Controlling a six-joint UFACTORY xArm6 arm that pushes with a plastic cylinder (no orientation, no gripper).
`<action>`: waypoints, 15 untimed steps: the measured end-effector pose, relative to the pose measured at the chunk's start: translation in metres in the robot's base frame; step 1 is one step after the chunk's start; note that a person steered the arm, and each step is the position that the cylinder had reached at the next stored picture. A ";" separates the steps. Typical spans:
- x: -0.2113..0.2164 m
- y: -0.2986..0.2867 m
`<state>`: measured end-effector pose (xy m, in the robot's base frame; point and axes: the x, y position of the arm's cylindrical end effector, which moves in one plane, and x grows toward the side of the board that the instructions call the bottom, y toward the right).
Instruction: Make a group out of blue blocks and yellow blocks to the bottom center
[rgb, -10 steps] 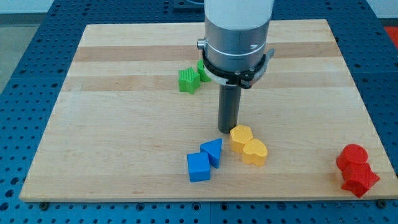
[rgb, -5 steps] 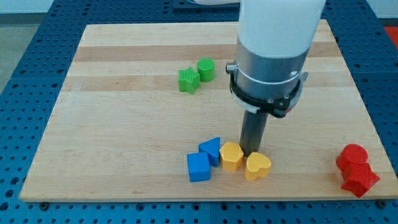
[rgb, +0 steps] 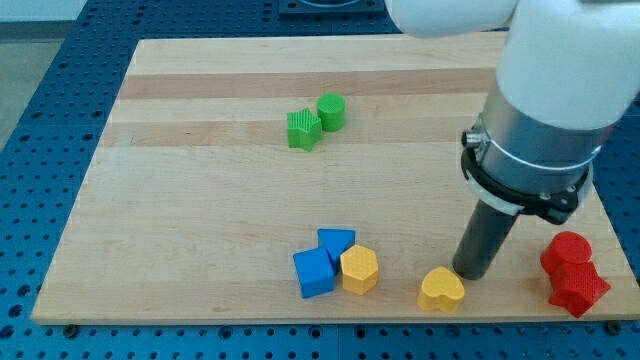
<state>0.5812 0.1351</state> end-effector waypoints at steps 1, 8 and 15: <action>0.004 0.000; 0.037 -0.069; -0.085 -0.084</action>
<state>0.4961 0.0510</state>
